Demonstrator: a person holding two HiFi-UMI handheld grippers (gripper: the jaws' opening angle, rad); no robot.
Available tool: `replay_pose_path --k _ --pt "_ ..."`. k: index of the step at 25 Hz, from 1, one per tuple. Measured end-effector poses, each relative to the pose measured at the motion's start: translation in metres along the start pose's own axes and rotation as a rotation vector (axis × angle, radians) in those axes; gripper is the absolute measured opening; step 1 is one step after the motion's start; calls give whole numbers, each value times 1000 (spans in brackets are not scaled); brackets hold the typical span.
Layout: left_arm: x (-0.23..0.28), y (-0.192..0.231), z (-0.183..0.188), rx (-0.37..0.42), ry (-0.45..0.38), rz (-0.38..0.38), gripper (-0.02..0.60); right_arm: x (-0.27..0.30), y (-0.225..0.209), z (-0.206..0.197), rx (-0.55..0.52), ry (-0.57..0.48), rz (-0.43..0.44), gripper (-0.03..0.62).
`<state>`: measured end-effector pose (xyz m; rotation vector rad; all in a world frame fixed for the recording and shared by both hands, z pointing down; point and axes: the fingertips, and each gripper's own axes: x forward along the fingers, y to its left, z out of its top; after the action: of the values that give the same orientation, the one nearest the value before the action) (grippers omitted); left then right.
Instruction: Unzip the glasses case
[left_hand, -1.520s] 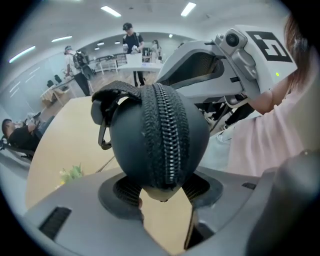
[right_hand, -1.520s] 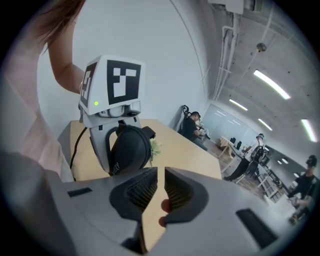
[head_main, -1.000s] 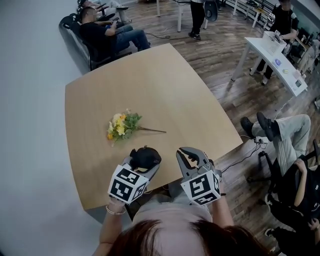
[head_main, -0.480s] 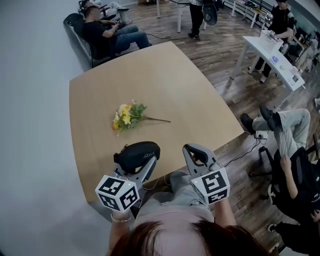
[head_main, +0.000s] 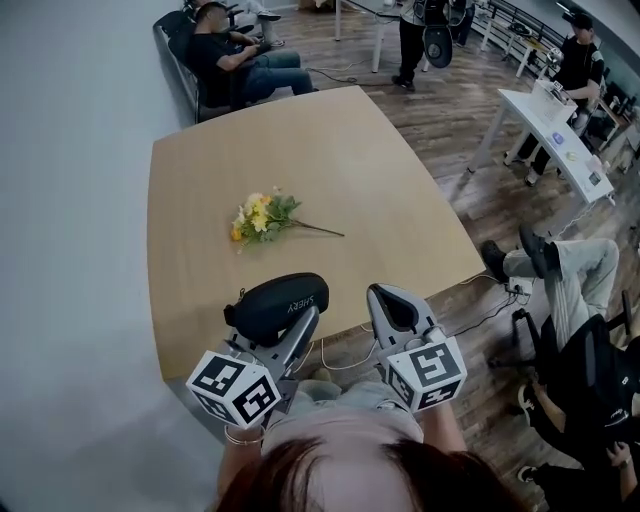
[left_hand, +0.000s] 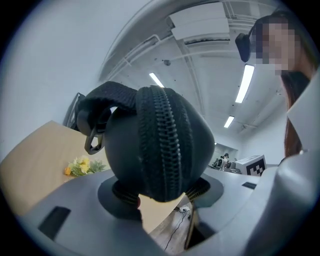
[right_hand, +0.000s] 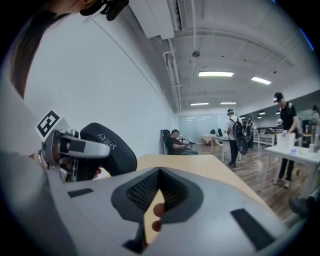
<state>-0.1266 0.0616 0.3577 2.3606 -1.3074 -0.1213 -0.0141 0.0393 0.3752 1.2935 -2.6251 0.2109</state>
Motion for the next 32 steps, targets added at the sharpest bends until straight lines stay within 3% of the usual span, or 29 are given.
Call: replay_pose_path --k 6,21,32 --pt "-1 -37 4 -4 -55 7 232 -31 -13 5 26 -22 19 15" --pt "-22 -135 -25 16 -95 71 232 -126 -28 -4 29 -38 93 15" --pt "-58 -184 -31 191 -157 127 232 -159 -11 -13 20 -48 157 15"
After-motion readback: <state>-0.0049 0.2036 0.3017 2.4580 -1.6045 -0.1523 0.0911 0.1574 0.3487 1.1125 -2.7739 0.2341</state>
